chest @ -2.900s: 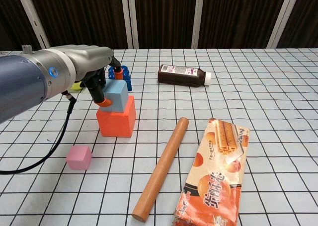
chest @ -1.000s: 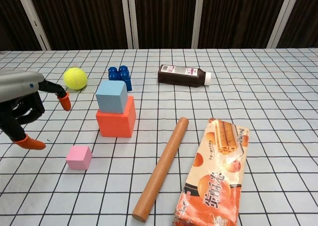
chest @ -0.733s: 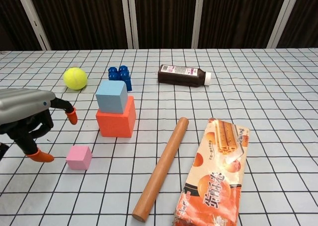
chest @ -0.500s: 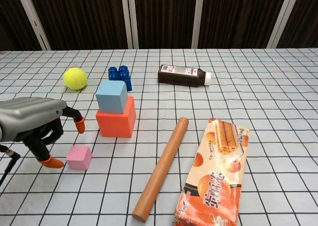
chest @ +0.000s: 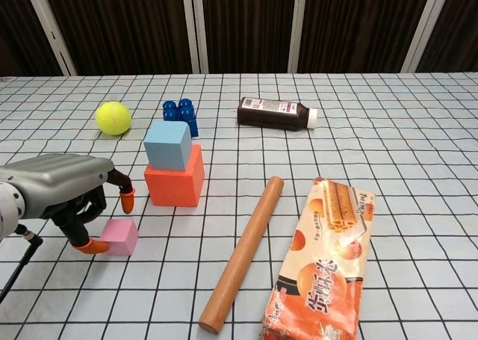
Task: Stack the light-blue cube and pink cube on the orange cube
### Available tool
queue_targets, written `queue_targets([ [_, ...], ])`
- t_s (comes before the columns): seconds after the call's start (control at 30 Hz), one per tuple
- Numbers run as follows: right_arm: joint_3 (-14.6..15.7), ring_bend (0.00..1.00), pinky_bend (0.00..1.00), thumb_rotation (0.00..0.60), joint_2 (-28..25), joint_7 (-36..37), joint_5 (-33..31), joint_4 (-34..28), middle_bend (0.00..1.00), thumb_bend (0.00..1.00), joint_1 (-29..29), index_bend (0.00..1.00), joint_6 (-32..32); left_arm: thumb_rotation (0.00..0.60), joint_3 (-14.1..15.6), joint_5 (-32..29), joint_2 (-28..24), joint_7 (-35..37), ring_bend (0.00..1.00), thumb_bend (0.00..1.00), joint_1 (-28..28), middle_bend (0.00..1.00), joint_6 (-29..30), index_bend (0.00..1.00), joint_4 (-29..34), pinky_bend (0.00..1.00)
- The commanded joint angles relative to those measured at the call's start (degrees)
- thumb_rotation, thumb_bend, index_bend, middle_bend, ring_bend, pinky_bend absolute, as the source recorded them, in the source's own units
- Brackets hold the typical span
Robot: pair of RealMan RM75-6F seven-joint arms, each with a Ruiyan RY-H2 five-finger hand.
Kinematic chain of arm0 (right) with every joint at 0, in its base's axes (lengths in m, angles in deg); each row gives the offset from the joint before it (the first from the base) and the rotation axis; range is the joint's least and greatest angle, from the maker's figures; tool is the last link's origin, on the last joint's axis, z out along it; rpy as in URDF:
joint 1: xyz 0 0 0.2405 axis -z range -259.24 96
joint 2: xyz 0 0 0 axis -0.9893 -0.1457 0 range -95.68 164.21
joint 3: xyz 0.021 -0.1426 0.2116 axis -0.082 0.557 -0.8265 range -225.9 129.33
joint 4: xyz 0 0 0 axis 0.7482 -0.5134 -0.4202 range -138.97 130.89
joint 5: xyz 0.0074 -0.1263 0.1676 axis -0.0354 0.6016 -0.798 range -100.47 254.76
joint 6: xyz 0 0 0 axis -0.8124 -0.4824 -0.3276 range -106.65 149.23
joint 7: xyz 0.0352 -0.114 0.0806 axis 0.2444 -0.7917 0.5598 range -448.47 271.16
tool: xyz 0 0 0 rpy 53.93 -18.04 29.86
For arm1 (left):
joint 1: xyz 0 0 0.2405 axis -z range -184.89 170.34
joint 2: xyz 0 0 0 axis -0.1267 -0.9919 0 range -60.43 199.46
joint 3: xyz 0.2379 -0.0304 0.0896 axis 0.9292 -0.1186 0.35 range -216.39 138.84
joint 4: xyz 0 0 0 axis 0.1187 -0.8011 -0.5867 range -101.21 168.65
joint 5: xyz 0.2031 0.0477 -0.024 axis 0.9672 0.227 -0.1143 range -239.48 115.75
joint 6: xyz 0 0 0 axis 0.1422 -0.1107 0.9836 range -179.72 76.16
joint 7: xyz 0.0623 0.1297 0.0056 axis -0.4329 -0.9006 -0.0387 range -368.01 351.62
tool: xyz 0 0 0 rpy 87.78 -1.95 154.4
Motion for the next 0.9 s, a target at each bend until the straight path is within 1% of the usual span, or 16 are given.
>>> queue_targets([
  [0.03, -0.03, 0.06, 0.16, 0.6, 0.01, 0.0, -0.11, 0.0, 0.02, 0.13, -0.03, 0.0, 0.11, 0.6, -0.07, -0.04, 0.16, -0.14, 0.81, 0.26, 0.03, 0.84, -0.19, 0.39, -0.15, 0.86],
  [0.47, -0.07, 0.06, 0.16, 0.6, -0.09, 0.34, -0.26, -0.02, 0.02, 0.13, -0.03, 0.0, 0.3, 0.6, -0.11, -0.15, 0.68, -1.05, 0.82, 0.28, -0.28, 0.85, -0.22, 0.43, -0.35, 0.86],
  [0.9, 0.02, 0.06, 0.16, 0.6, -0.17, 0.54, -0.08, -0.05, 0.02, 0.13, -0.1, 0.0, 0.51, 0.6, -0.43, -0.13, 0.55, -1.39, 0.82, 0.28, -0.6, 0.85, -0.19, 0.45, -0.27, 0.87],
])
